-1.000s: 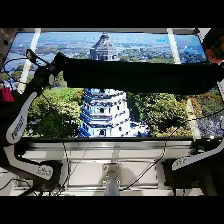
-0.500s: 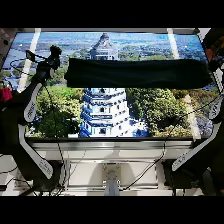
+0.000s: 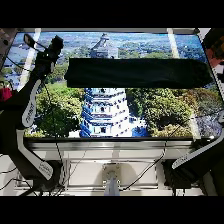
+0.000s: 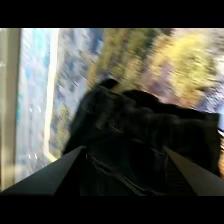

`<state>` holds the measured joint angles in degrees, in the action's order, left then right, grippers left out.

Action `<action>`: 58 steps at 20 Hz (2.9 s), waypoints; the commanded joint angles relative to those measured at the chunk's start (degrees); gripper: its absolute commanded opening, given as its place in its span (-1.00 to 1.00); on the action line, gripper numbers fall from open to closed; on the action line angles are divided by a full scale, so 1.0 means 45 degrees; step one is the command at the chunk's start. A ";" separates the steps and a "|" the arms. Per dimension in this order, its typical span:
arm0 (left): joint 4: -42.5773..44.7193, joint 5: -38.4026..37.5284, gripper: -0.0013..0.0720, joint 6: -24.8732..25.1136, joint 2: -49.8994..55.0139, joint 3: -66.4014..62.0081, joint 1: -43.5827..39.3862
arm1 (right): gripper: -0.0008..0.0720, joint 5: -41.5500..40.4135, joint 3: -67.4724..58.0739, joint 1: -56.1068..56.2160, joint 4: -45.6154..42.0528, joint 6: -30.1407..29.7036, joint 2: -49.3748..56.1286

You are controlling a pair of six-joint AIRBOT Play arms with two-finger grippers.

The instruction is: Fold the clothes and pants, and hang the long-sleeved shirts on hangers.

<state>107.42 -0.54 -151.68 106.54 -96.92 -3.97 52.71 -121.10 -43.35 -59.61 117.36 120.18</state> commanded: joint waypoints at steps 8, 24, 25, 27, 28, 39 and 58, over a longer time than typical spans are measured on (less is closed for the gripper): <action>-0.3589 -0.6921 0.25 0.5892 -0.3065 -0.0019 -0.4337 | 0.53 0.3988 0.0962 -0.2783 0.4755 -0.5013 0.0568; -0.8476 -1.2672 0.50 0.7106 -0.1637 0.0019 -0.1316 | 0.50 0.1462 0.0957 -0.0491 0.3483 -0.5955 0.1656; -0.8845 -1.3090 0.50 0.7494 -0.1506 0.0024 -0.0942 | 0.49 0.1462 0.0957 -0.0486 0.3609 -0.5955 0.1656; -0.9831 -1.3741 0.50 0.8257 -0.1219 0.0029 -0.0185 | 0.09 0.1491 0.0957 -0.0491 0.3876 -0.5960 0.1656; -1.0253 -1.4149 0.50 0.8660 -0.1049 0.0034 0.0165 | 0.03 0.1477 0.0957 -0.0486 0.3954 -0.5960 0.1656; -1.0729 -1.2473 -0.55 0.9539 0.0457 0.0034 0.0908 | 0.09 0.2399 0.0957 -0.0359 0.4318 -0.5960 0.1651; -1.2934 -1.3333 0.71 1.0666 0.1185 0.0034 0.3570 | 0.09 0.2720 0.0957 -0.0359 0.5066 -0.5960 0.1642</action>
<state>53.32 -62.48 -104.92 109.78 -96.79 11.70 64.62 -116.77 -44.99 -37.82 90.54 127.59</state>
